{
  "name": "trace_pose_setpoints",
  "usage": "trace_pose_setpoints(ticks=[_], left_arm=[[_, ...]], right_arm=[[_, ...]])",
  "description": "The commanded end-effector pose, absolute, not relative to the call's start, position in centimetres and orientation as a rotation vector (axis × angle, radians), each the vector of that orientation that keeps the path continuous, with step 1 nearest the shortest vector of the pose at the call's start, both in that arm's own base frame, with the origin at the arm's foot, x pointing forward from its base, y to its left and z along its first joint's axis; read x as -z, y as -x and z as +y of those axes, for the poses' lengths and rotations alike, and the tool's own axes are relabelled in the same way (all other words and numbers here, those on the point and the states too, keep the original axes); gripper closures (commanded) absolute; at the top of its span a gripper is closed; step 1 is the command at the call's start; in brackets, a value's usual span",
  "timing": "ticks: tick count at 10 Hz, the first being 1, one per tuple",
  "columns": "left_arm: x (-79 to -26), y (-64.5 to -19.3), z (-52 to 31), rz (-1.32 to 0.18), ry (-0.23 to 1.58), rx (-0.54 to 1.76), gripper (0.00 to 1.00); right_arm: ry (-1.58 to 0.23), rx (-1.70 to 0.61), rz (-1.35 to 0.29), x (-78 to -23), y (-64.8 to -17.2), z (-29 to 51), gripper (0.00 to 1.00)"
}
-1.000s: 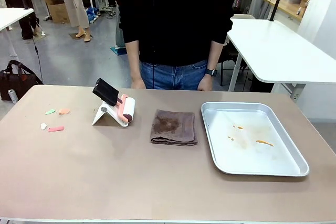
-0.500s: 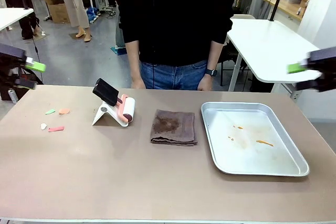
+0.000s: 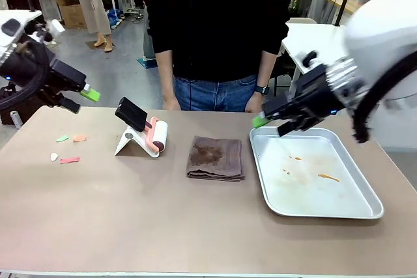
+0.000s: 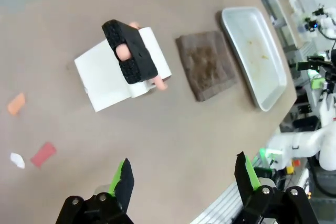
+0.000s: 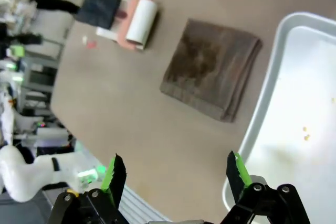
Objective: Clean the surface of the table.
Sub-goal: Hold the Lint Roller with your left hand and the towel with your right hand.
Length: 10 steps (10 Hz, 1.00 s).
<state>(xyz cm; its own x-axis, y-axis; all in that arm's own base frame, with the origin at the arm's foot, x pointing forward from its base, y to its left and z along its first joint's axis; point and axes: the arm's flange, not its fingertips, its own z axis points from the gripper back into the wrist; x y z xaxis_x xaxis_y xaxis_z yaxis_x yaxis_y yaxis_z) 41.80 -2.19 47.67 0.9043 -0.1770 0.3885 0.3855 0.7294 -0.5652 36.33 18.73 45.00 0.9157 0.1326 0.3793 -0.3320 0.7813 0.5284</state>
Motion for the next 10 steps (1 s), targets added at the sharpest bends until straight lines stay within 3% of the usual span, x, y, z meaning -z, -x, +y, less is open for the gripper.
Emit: trace_pose_setpoints(ticks=[1, 6, 10], left_arm=[[-48.1, -44.0, -2.6, -0.231, 0.639, 0.31, 0.0], [-47.4, -42.9, -2.8, -0.278, 0.66, 0.319, 0.0], [-48.3, -48.0, -5.6, -0.13, 0.576, 0.257, 0.0]], right_arm=[[-0.584, -0.225, -0.297, -43.7, -39.3, 20.9, 0.0], [-0.602, -0.258, -0.315, -43.6, -37.3, 20.4, 0.0], [-0.513, -0.235, -0.218, -42.8, -41.7, 25.4, 0.0]])
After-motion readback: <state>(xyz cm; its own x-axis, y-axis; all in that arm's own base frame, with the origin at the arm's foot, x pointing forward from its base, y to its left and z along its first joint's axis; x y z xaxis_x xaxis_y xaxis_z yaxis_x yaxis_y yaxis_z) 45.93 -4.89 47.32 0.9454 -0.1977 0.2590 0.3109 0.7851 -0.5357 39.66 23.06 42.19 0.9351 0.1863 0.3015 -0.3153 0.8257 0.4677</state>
